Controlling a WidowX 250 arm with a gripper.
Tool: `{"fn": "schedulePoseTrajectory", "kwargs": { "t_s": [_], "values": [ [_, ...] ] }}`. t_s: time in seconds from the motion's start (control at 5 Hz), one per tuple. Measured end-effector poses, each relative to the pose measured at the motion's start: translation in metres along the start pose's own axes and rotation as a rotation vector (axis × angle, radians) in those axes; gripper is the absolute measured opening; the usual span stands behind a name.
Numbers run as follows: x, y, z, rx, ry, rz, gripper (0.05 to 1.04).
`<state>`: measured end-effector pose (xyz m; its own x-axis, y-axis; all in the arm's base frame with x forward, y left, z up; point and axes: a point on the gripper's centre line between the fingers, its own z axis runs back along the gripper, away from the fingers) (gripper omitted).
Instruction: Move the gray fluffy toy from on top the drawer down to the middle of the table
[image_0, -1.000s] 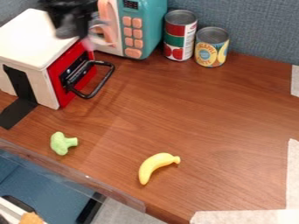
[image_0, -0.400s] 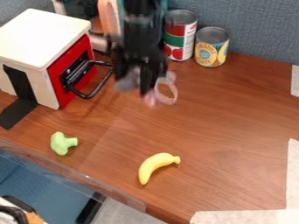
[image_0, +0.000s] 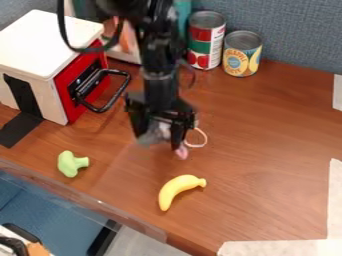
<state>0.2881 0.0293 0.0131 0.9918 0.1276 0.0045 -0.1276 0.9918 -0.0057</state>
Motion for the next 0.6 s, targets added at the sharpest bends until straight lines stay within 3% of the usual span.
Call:
{"fn": "schedulePoseTrajectory", "kwargs": {
  "t_s": [0.2, 0.4, 0.6],
  "values": [
    [0.007, -0.002, -0.005, 0.008, -0.042, -0.026, 1.005],
    [0.009, -0.001, 0.015, 0.018, -0.089, -0.047, 1.0],
    [0.009, -0.003, 0.052, 0.032, -0.18, -0.077, 0.999]
  ]
}}
